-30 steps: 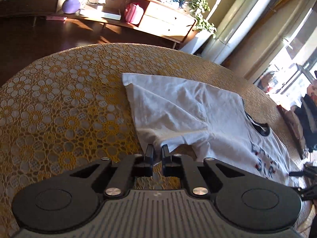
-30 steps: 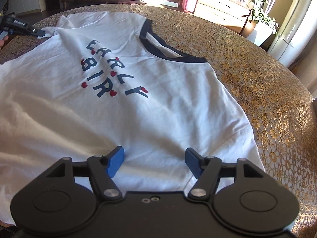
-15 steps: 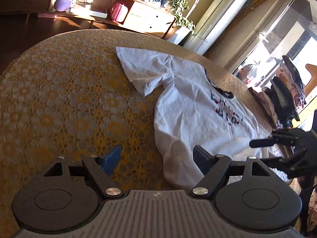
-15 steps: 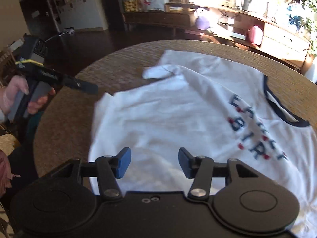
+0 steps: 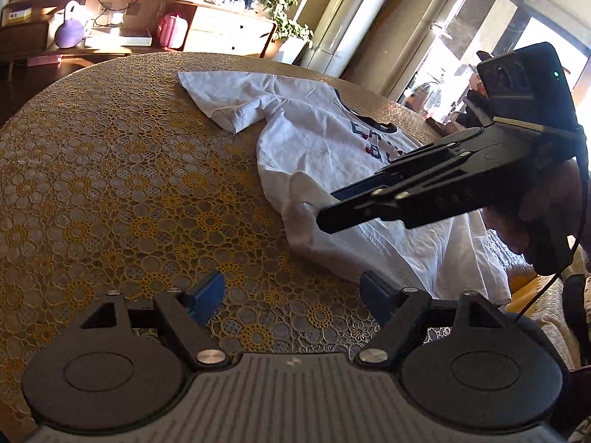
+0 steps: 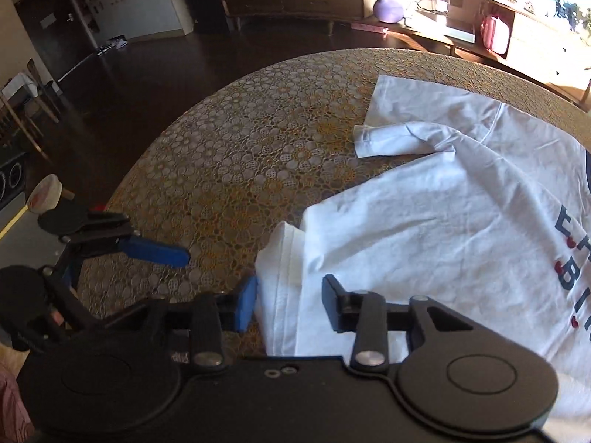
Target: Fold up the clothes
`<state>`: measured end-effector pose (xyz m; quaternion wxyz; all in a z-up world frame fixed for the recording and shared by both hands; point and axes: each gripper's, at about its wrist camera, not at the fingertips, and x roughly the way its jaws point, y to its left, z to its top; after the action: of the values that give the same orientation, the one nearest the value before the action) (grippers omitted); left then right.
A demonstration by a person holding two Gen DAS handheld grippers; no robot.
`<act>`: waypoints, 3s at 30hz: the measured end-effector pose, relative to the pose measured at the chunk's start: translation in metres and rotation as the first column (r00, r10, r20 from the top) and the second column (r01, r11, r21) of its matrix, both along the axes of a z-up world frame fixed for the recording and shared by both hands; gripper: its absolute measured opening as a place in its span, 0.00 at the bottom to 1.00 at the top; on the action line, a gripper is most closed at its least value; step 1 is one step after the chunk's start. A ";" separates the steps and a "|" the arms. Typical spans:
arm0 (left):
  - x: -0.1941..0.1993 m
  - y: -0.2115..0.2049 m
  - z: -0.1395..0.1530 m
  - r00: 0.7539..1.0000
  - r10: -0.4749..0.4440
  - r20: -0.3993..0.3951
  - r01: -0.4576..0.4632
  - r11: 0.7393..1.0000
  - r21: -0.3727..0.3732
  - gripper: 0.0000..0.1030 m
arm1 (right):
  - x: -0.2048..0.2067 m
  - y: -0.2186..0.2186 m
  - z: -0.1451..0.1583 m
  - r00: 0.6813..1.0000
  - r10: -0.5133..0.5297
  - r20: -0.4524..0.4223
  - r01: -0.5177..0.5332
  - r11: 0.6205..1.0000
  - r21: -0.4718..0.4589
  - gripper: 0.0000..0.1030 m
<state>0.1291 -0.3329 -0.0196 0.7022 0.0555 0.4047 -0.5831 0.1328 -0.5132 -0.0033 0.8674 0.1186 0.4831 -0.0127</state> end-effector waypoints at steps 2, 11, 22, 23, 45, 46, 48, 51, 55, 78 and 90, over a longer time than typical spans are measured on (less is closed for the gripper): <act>0.003 0.001 -0.001 1.000 -0.007 -0.009 0.006 1.000 -0.017 0.78 | 0.002 0.004 0.002 1.000 0.009 -0.010 -0.009 1.000 -0.024 1.00; 0.016 -0.019 0.010 0.990 -0.125 0.061 0.130 0.987 -0.090 0.78 | -0.035 0.018 0.043 0.973 0.227 0.047 -0.214 0.957 -0.196 1.00; 0.037 -0.071 0.012 0.929 -0.363 0.070 0.369 0.925 -0.088 0.22 | -0.047 -0.001 0.040 0.975 0.219 0.040 -0.210 0.963 -0.170 1.00; 0.040 -0.072 0.009 0.920 -0.388 0.058 0.392 0.915 -0.094 0.22 | -0.048 -0.001 0.039 0.974 0.222 0.038 -0.213 0.963 -0.168 1.00; 0.003 -0.121 0.000 0.760 -0.633 0.145 0.623 0.774 0.116 0.12 | -0.072 -0.032 -0.010 0.987 0.154 -0.034 -0.157 0.979 -0.129 1.00; 0.000 -0.116 0.001 0.760 -0.628 0.166 0.618 0.778 0.113 0.10 | -0.074 -0.033 -0.005 0.989 0.151 -0.013 -0.151 0.980 -0.128 1.00; -0.003 -0.105 0.002 0.768 -0.609 0.199 0.602 0.792 0.100 0.07 | -0.077 -0.038 0.005 0.990 0.135 0.035 -0.131 0.986 -0.102 1.00; -0.005 -0.086 0.007 0.788 -0.566 0.241 0.569 0.820 0.065 0.04 | -0.078 -0.044 0.019 0.987 0.127 0.097 -0.124 0.992 -0.035 1.00; -0.007 -0.065 0.010 0.812 -0.528 0.246 0.535 0.844 0.045 0.04 | -0.065 -0.033 0.025 0.977 0.184 0.106 -0.181 0.983 -0.043 1.00; -0.043 -0.074 0.016 0.569 -0.667 0.481 0.652 0.722 0.230 0.07 | -0.069 0.018 -0.001 0.903 0.426 -0.058 -0.428 0.903 -0.039 1.00; -0.030 -0.094 0.029 0.560 -0.740 0.372 0.702 0.662 0.261 0.74 | -0.069 0.017 -0.006 0.900 0.433 -0.048 -0.435 0.900 -0.031 1.00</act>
<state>0.0994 -0.4268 0.0092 0.4719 0.3777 0.1967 -0.7719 0.0637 -0.4962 -0.0091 0.8409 -0.0100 0.5142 0.1685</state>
